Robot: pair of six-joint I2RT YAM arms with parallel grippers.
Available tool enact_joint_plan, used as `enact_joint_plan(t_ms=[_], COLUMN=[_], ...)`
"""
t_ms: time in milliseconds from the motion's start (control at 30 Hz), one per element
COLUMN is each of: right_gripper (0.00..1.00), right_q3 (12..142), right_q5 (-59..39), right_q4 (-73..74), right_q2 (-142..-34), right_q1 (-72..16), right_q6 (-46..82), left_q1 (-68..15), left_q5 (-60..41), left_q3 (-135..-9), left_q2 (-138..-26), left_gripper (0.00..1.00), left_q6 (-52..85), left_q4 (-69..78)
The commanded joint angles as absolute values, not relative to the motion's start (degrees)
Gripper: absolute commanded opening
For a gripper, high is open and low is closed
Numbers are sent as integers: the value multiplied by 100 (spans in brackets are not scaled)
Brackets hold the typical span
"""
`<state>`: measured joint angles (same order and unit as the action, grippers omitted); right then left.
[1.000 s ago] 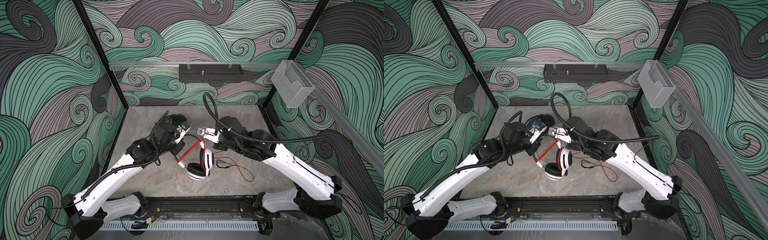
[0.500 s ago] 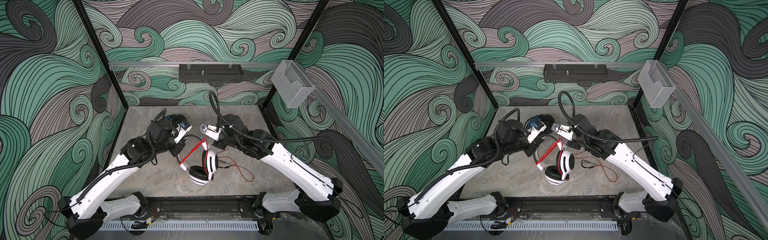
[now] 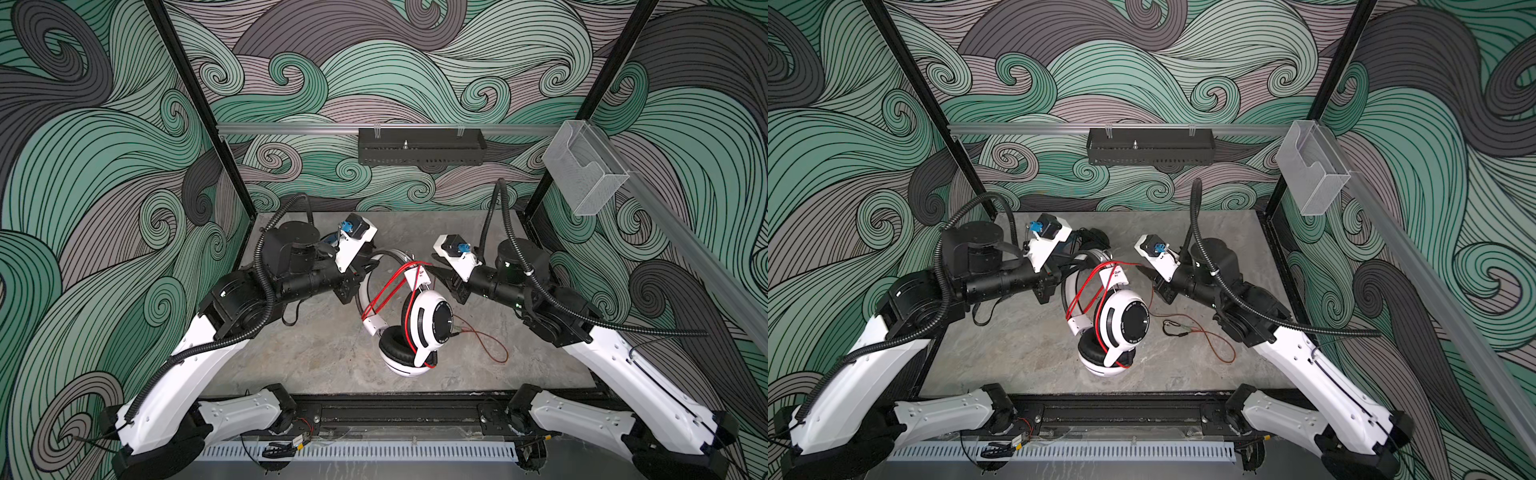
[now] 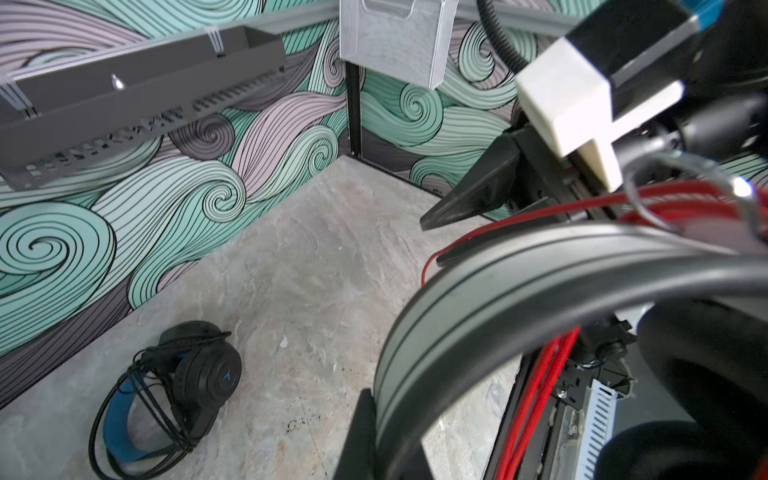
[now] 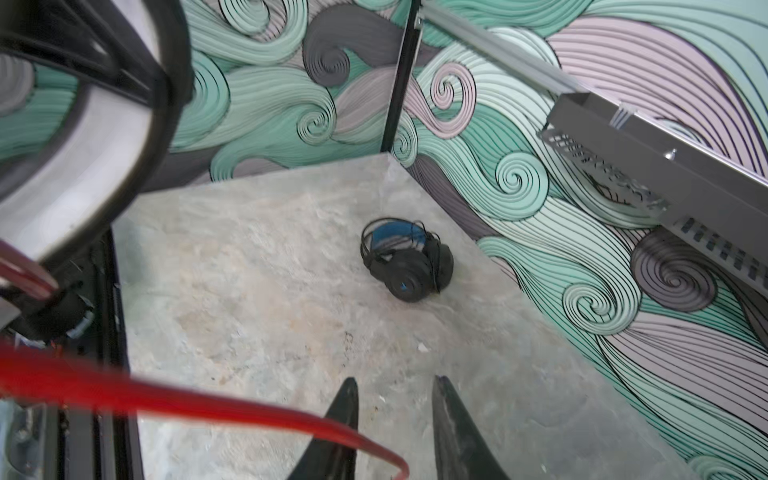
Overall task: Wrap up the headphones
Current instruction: 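Wrap the cable around the headset's far side with the right gripper, then pull the red cable down toward the robot with the right gripper while left holds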
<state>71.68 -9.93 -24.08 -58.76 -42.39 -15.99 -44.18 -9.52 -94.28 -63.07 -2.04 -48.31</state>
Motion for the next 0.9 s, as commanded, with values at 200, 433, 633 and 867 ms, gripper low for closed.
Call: enact_joint_plan(t_ms=[200,433,633,867], right_gripper=[44,44,41,34], right_q3=[6463,5697,5088,4500], right_q5=[-2353,-2651,-2923,-3084], right_q4=[-523,-45,416,913], right_q2=[-6034,-6063,-6177,-6375], right_q1=[-4026,-4020,-4017,-4017], right_q6=[174,642,1080,1505], left_q1=[-4465,-4465,-4465,-4465], left_q5=[-1306,-997,-774,-528], left_q3=[-10222,-10455,-10663,-10863], left_q2=[-6484,-6581,-6721,-6982], left_gripper=[0,0,0,0], left_q6=[665,1086,1280,1727], left_q4=[-4261,-3886,-3742,-3192])
